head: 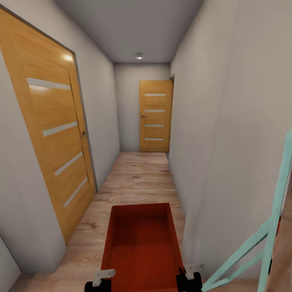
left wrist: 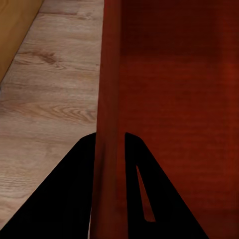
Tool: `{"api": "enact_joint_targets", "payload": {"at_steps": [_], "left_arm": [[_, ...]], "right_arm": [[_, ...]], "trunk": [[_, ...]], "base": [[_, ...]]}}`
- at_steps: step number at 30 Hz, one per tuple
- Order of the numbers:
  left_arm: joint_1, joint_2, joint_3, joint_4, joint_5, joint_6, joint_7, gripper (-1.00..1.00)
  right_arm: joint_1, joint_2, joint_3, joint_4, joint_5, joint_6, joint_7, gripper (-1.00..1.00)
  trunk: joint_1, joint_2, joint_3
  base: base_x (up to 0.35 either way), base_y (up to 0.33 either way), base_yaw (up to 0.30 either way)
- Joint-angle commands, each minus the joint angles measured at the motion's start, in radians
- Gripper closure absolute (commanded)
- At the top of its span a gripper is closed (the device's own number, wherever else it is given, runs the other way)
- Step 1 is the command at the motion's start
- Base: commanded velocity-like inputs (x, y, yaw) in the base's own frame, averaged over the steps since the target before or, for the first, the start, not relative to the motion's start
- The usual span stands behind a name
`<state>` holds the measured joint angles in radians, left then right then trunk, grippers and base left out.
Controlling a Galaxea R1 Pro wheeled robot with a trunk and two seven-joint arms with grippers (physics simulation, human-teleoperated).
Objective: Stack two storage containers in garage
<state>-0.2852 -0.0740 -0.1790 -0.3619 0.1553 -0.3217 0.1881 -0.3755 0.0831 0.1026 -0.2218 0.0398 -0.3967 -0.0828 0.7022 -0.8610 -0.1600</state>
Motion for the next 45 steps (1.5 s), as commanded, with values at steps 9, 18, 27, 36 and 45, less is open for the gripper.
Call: {"api": "enact_joint_targets", "payload": {"at_steps": [9, 18, 27, 36, 45], "left_arm": [[0.000, 0.003, -0.020, 0.000, 0.015, -0.007, 0.013, 1.00], [0.000, 0.004, -0.020, 0.000, 0.015, -0.007, 0.013, 1.00], [0.000, 0.004, -0.020, 0.000, 0.013, -0.007, 0.014, 1.00], [0.000, 0.003, -0.019, 0.000, 0.013, -0.007, 0.014, 1.00], [0.000, 0.003, -0.018, 0.000, 0.013, -0.007, 0.014, 1.00]], "right_arm": [[-0.002, 0.000, 0.006, 0.002, 0.006, -0.002, -0.012, 1.00], [-0.002, 0.000, 0.006, 0.002, 0.006, -0.001, -0.014, 1.00], [-0.002, 0.000, 0.006, 0.002, 0.006, -0.002, -0.012, 1.00], [-0.002, 0.000, 0.006, 0.002, 0.006, -0.002, -0.012, 1.00], [-0.002, 0.000, 0.006, 0.002, 0.006, -0.002, -0.012, 1.00]], "trunk": [[0.001, -0.001, -0.001], [0.001, -0.001, -0.001], [0.001, -0.001, -0.001], [0.001, -0.001, -0.001], [0.001, -0.001, -0.001]], "base": [[0.340, 0.106, -0.088], [0.337, 0.172, 0.001], [0.338, 0.026, 0.080], [0.338, 0.001, 0.005], [0.338, 0.000, -0.040]]}}
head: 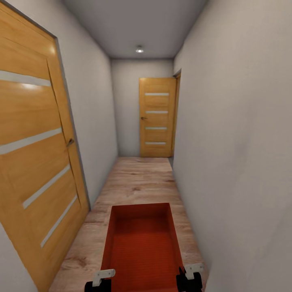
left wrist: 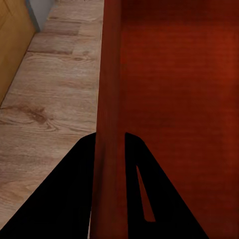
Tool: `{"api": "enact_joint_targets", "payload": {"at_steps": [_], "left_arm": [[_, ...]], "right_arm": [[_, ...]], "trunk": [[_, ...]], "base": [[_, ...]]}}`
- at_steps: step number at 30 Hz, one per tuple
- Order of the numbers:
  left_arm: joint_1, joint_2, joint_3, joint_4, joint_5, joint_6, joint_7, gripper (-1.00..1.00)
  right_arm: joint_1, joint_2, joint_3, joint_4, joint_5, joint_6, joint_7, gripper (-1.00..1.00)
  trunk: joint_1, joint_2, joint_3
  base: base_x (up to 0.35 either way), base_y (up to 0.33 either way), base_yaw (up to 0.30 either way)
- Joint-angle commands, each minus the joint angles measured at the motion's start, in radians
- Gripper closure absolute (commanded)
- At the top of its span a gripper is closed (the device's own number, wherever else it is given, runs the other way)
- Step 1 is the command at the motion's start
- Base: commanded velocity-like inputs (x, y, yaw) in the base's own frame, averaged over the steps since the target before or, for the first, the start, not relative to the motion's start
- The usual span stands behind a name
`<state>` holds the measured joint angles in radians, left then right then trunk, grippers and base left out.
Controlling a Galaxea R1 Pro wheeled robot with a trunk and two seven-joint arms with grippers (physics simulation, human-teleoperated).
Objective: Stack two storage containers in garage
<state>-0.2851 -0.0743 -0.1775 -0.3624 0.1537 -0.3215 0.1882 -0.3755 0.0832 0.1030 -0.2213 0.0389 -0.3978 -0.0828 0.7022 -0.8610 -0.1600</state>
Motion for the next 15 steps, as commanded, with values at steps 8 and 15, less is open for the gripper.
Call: {"api": "enact_joint_targets", "payload": {"at_steps": [8, 15], "left_arm": [[0.000, 0.005, -0.019, 0.000, 0.016, -0.007, 0.014, 1.00], [0.000, 0.005, -0.019, 0.000, 0.018, -0.007, 0.014, 1.00]], "right_arm": [[-0.002, 0.000, 0.006, 0.002, 0.007, -0.001, -0.012, 1.00], [-0.002, 0.000, 0.006, 0.002, 0.007, -0.001, -0.011, 1.00]], "trunk": [[0.001, -0.001, -0.001], [0.001, -0.001, -0.001]], "base": [[0.339, 0.027, -0.227], [0.341, 0.131, -0.028]]}}
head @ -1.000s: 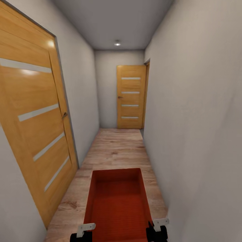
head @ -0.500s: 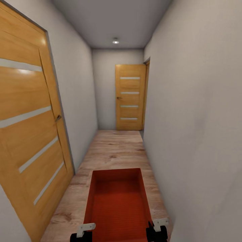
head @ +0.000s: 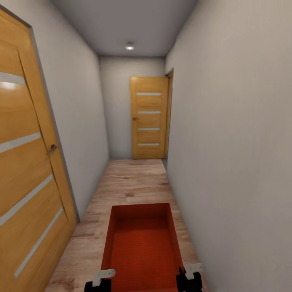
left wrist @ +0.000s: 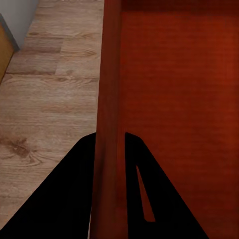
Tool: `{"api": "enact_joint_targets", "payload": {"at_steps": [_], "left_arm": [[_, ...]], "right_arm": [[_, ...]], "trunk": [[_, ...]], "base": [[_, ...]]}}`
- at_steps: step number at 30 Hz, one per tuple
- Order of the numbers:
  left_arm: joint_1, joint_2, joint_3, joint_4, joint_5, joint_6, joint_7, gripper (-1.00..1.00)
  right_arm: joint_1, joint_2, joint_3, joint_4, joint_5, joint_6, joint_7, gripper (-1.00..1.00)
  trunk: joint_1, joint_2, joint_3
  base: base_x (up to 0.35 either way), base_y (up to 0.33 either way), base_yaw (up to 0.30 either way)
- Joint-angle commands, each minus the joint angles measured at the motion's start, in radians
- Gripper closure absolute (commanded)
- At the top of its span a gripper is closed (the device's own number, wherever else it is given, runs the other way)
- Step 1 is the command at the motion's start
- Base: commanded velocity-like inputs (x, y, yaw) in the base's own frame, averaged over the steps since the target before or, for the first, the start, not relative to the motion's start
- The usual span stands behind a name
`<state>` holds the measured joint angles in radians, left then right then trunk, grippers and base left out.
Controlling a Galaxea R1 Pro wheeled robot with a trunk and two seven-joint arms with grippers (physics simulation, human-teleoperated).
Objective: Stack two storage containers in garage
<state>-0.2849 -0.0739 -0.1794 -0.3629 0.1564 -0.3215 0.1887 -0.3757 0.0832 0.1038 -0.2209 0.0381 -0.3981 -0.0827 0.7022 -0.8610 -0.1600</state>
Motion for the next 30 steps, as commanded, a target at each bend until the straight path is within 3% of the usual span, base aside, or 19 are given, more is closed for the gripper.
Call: {"api": "enact_joint_targets", "payload": {"at_steps": [1, 11, 19, 30], "left_arm": [[0.000, 0.005, -0.017, 0.001, 0.016, -0.006, 0.014, 1.00], [0.000, 0.005, -0.017, 0.001, 0.017, -0.007, 0.014, 1.00], [0.000, 0.005, -0.017, 0.001, 0.017, -0.007, 0.014, 1.00], [0.000, 0.005, -0.017, 0.001, 0.014, -0.007, 0.014, 1.00]], "right_arm": [[-0.002, 0.000, 0.005, 0.001, 0.008, -0.001, -0.011, 1.00], [-0.002, 0.000, 0.005, 0.002, 0.008, 0.000, -0.012, 1.00], [-0.001, 0.000, 0.005, 0.002, 0.008, -0.001, -0.012, 1.00], [-0.001, 0.000, 0.005, 0.002, 0.008, -0.001, -0.012, 1.00]], "trunk": [[0.001, -0.001, -0.001], [0.001, -0.001, -0.001], [0.001, -0.001, -0.001], [0.001, -0.001, -0.001]], "base": [[0.341, 0.156, -0.003], [0.341, 0.158, 0.012], [0.340, 0.018, 0.191], [0.340, 0.000, 0.013]]}}
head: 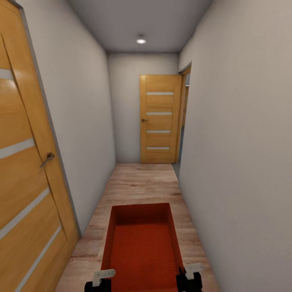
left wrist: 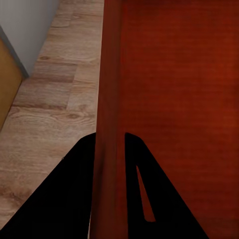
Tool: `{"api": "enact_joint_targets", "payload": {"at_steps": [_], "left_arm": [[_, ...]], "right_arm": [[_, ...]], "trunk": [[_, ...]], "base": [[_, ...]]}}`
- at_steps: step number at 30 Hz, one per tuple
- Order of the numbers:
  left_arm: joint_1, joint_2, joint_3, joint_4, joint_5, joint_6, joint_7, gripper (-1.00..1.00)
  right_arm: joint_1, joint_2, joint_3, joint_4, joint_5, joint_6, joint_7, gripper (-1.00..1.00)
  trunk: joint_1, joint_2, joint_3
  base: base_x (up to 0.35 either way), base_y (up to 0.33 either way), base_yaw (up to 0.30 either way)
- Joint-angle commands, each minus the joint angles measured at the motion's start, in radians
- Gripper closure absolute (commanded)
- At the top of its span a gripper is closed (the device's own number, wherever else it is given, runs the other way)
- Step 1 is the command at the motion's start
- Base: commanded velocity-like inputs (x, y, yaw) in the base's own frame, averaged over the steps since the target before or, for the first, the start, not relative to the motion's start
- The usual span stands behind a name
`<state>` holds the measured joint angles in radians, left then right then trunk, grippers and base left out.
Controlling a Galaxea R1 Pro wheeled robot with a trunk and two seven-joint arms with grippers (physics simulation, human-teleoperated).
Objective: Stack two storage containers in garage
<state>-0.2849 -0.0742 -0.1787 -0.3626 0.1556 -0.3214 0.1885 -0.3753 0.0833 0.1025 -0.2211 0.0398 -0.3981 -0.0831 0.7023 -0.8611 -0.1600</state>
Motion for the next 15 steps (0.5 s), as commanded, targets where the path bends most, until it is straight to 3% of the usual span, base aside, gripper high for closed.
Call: {"api": "enact_joint_targets", "payload": {"at_steps": [1, 15], "left_arm": [[0.000, 0.005, -0.018, 0.001, 0.015, -0.007, 0.014, 1.00], [0.000, 0.005, -0.018, 0.001, 0.015, -0.007, 0.014, 1.00]], "right_arm": [[-0.002, 0.000, 0.006, 0.002, 0.006, -0.001, -0.012, 1.00], [-0.002, 0.000, 0.006, 0.002, 0.006, 0.000, -0.012, 1.00]], "trunk": [[0.001, -0.001, -0.001], [0.001, -0.001, -0.001]], "base": [[0.340, 0.000, 0.001], [0.340, 0.000, 0.000]]}}
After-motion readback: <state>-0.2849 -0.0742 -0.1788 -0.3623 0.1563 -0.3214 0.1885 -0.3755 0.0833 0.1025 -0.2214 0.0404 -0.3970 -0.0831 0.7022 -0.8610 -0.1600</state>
